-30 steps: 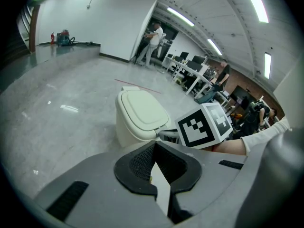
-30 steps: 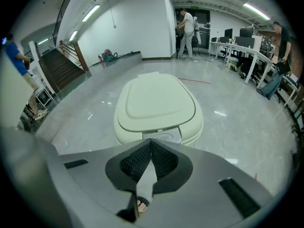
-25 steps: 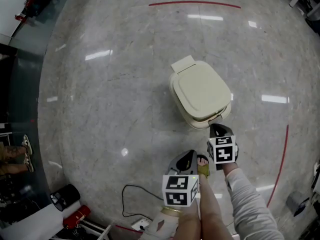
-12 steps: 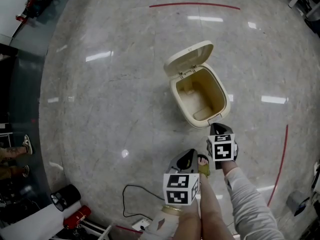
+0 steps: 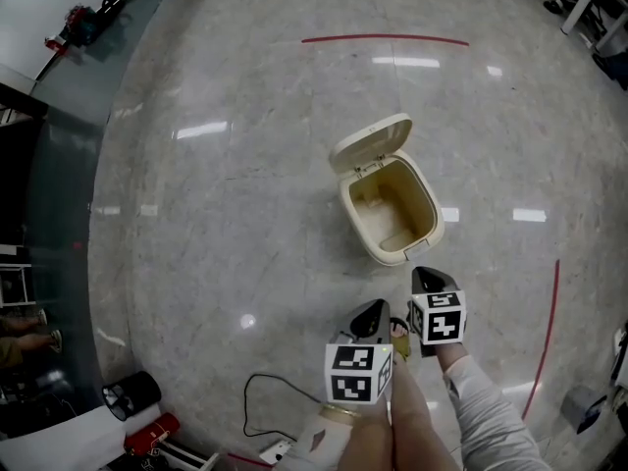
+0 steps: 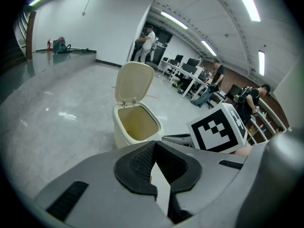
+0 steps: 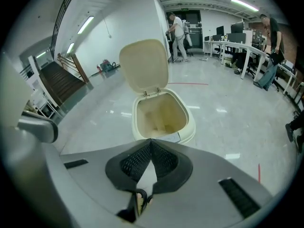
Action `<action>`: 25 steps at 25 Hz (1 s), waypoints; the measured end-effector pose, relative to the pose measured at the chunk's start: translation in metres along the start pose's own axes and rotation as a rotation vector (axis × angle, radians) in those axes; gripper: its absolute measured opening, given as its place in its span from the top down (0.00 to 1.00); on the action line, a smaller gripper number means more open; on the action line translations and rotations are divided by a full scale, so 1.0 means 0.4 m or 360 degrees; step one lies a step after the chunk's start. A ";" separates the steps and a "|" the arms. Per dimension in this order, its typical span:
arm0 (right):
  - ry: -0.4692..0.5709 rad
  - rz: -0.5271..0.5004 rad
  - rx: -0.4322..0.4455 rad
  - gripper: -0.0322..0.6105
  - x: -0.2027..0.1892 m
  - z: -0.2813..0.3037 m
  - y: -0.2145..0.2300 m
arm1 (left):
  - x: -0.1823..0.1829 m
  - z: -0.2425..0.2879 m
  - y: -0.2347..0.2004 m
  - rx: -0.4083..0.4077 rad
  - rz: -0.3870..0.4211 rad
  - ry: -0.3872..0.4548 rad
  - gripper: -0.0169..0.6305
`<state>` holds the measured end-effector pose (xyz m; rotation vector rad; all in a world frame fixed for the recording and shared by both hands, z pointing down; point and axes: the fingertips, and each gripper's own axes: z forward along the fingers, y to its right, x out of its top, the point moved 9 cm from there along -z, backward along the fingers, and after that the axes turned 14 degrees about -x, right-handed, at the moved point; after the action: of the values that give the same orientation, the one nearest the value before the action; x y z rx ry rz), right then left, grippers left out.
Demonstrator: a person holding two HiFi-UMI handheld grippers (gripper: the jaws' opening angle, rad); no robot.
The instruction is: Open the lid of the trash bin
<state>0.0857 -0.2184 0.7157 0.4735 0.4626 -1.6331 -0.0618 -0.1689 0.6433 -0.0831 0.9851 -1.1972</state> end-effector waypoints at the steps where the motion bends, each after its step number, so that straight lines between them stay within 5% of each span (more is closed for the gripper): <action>1: 0.0017 0.0014 0.0009 0.95 0.006 -0.019 -0.001 | 0.006 -0.007 0.007 -0.0001 0.0010 0.0000 0.97; 25: 0.0322 -0.0016 0.0107 0.95 0.216 -0.611 -0.011 | 0.190 -0.308 0.248 -0.0051 0.0167 0.0029 0.97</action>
<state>0.0816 -0.1542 0.4646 0.6917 0.5623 -1.6217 -0.0703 -0.1364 0.4711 -0.0454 1.0128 -1.0882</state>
